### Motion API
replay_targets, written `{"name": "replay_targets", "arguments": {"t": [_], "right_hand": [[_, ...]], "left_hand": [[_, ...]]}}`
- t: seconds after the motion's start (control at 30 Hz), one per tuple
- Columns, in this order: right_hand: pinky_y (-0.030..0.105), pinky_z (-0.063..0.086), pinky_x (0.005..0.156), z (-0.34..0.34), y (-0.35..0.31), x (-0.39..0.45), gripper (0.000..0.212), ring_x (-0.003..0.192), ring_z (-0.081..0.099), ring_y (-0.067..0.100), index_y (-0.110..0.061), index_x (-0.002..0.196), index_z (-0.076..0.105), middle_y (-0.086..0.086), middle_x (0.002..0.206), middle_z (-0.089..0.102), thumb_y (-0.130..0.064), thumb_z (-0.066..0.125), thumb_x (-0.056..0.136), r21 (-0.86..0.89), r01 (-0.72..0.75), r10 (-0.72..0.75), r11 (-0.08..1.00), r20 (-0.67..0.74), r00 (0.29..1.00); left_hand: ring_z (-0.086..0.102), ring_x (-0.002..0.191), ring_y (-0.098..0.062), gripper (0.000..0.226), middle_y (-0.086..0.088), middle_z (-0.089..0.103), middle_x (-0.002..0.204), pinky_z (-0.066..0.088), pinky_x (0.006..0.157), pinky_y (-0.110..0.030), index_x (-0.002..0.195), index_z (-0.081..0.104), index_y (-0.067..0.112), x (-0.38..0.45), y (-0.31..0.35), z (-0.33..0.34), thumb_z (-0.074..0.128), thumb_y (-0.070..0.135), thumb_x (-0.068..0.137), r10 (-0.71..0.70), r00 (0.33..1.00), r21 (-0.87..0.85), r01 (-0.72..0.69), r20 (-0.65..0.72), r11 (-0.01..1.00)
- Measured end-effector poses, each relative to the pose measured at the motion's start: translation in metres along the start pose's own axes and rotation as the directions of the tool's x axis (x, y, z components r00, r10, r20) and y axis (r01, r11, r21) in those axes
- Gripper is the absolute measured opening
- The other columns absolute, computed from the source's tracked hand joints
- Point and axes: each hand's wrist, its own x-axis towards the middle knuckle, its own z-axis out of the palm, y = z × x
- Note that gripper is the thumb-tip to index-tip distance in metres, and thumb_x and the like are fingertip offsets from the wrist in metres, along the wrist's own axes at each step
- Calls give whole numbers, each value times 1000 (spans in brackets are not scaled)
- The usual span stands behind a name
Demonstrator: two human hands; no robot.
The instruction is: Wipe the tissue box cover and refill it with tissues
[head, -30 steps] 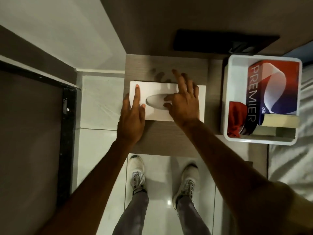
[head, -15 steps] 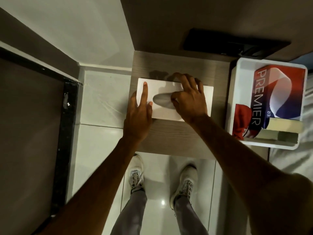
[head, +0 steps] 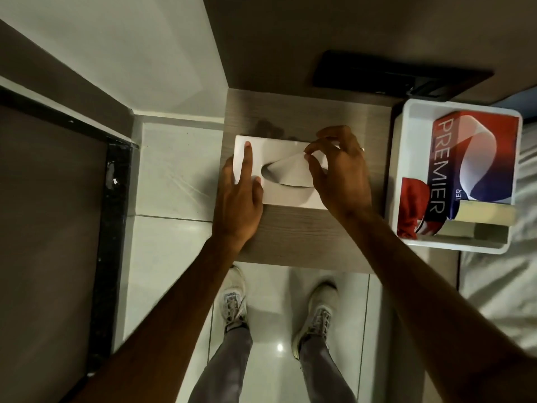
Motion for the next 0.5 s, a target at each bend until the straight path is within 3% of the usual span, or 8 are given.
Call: {"name": "replay_targets", "arguments": {"t": [0.13,0.23,0.33,0.5], "right_hand": [[39,60,91,3,4,-10,37,124,56,23,-19,125,64,3,140,50,-40,56,96,77,5,-6,997,19,1000],[33,57,92,1,9,-25,40,121,57,23,-17,135,58,6,142,51,-30,60,97,137,-54,59,989,-33,998],[41,58,93,1,18,-55,43,123,57,24,-18,136,55,6,138,53,-31,63,96,98,-177,188,979,-120,975],[48,57,96,7,21,-80,51,132,50,28,-21,141,54,7,147,45,-32,67,93,50,-253,254,966,-36,966]], "left_hand": [[27,153,-33,66,-9,17,167,42,114,-50,161,5,34,-1,-1,-2,41,36,106,23,1000,-29,-23,-14,999],[24,154,-31,69,-9,12,169,45,111,-43,162,8,30,-4,-3,-2,45,36,104,42,998,-23,-43,-46,999],[21,155,-31,69,-10,9,169,43,112,-40,162,8,25,-15,-5,-1,42,39,105,81,995,33,-80,-50,996],[23,154,-33,67,-12,10,169,42,115,-45,163,4,23,-16,-5,-3,35,42,106,55,998,109,-54,-12,993]]}}
